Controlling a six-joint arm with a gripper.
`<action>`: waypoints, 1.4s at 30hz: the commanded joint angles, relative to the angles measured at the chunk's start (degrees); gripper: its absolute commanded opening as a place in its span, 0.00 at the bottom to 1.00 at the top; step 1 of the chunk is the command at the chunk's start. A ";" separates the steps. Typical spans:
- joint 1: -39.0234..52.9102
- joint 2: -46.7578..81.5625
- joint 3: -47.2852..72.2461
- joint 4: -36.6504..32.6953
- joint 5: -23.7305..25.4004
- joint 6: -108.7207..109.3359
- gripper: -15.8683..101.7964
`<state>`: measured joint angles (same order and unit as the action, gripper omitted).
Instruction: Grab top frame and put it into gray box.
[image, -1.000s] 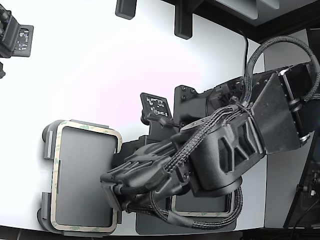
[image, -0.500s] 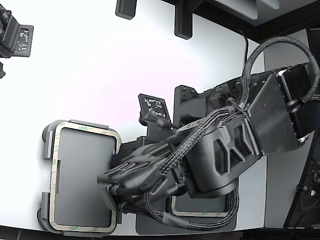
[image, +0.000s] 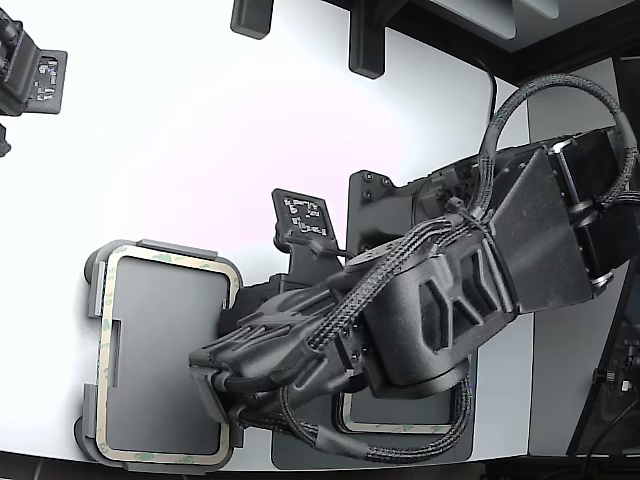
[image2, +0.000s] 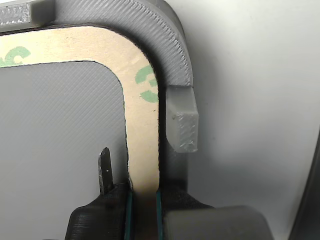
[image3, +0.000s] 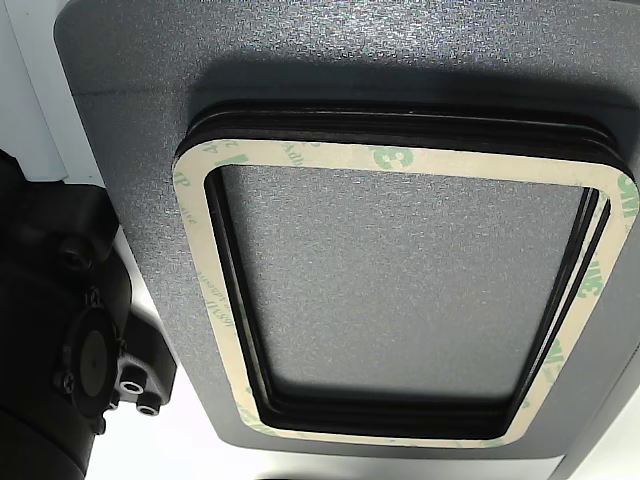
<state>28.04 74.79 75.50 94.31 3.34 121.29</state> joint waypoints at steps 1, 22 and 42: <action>-0.88 1.14 -1.41 0.70 -0.26 -0.09 0.03; -0.62 1.49 -8.09 0.35 6.15 -0.09 0.98; -10.63 43.51 25.93 -30.06 22.68 -86.13 0.98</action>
<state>21.80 104.68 89.74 70.58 31.38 61.96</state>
